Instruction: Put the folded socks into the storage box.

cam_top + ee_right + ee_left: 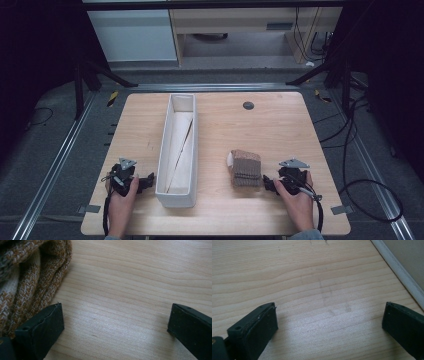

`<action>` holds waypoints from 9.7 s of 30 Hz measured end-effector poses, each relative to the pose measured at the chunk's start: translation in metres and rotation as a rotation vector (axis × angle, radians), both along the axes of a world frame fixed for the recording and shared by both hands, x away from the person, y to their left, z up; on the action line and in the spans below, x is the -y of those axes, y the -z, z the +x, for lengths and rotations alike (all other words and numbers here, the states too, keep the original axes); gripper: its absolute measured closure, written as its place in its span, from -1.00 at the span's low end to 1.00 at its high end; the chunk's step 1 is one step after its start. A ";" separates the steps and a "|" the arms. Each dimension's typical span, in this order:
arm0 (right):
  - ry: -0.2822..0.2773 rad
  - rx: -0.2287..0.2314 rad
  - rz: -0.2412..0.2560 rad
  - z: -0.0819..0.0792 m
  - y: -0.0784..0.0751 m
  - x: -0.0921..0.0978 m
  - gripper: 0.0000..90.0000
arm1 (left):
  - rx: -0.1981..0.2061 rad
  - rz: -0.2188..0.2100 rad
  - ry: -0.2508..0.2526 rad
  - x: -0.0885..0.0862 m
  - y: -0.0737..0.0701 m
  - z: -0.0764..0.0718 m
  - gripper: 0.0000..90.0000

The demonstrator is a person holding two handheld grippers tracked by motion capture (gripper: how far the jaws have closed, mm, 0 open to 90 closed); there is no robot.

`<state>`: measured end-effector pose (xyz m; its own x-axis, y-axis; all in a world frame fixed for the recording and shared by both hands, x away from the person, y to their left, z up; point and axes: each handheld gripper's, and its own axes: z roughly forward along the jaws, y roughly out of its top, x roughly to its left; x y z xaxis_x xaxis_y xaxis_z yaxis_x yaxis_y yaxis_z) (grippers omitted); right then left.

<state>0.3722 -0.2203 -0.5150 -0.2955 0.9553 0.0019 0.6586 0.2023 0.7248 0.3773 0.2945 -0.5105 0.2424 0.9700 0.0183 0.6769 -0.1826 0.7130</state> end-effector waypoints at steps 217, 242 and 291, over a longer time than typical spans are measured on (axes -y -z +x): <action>-0.763 -0.035 -0.347 0.022 -0.147 -0.091 0.12 | 0.002 -0.001 0.006 0.000 0.000 -0.003 -1.00; -0.792 -0.001 -0.352 0.029 -0.208 -0.127 0.12 | 0.003 -0.001 0.007 0.000 0.000 -0.003 -1.00; -0.898 0.029 -0.374 0.029 -0.243 -0.204 0.12 | 0.005 -0.002 0.006 0.000 0.000 -0.003 -1.00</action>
